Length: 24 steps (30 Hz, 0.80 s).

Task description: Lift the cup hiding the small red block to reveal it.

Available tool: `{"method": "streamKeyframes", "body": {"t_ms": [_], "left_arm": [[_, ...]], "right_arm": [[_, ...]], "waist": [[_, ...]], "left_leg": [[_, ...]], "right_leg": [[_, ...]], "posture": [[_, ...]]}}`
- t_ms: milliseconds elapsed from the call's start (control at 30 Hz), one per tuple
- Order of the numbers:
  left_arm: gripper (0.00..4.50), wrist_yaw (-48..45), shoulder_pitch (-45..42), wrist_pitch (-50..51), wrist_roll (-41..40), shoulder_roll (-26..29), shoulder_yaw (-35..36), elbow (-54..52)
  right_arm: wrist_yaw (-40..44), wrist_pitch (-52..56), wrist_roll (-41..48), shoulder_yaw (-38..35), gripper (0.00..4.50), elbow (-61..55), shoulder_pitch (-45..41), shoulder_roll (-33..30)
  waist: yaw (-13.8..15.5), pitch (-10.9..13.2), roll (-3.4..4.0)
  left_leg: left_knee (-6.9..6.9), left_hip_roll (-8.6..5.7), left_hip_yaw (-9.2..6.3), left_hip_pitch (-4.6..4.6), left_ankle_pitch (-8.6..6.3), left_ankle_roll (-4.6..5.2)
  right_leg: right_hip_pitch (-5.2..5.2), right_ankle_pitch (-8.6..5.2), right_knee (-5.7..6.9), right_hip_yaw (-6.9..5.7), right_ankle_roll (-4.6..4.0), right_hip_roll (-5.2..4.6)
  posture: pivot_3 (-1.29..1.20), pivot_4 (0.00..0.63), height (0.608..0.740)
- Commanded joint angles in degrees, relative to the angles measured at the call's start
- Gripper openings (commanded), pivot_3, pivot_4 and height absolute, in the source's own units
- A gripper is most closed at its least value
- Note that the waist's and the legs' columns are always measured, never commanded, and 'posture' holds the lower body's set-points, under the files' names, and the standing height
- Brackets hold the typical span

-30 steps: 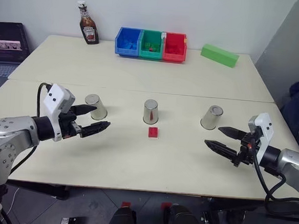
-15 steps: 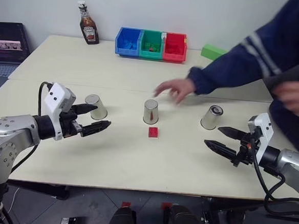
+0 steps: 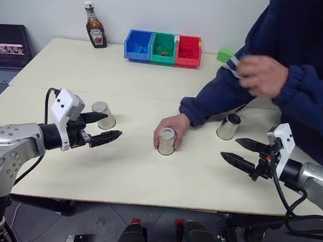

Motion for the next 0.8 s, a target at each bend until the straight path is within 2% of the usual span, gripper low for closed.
{"method": "streamKeyframes", "body": {"t_ms": [33, 800], "left_arm": [[4.48, -0.16, -1.52, -0.45, -0.13, 0.78, 0.49, -0.28], [4.48, -0.34, -1.82, -1.39, 0.38, 0.34, -0.27, 0.17]], "right_arm": [[0.09, -1.24, 0.47, -0.28, 4.5, -1.57, -0.57, 0.15], [0.65, -1.27, 0.5, -0.38, 4.5, -1.87, -0.2, -0.59]], "waist": [[0.0, 0.0, 0.0], [0.0, 0.0, 0.0]], "left_leg": [[0.0, 0.0, 0.0, 0.0, 0.0, 0.0], [0.02, 0.0, 0.0, 0.01, 0.0, 0.0]], "right_leg": [[0.0, 0.0, 0.0, 0.0, 0.0, 0.0], [0.0, 0.0, 0.04, 0.0, 0.0, 0.0]], "posture": [[0.0, 0.15, 0.74], [0.0, 0.15, 0.74]]}}
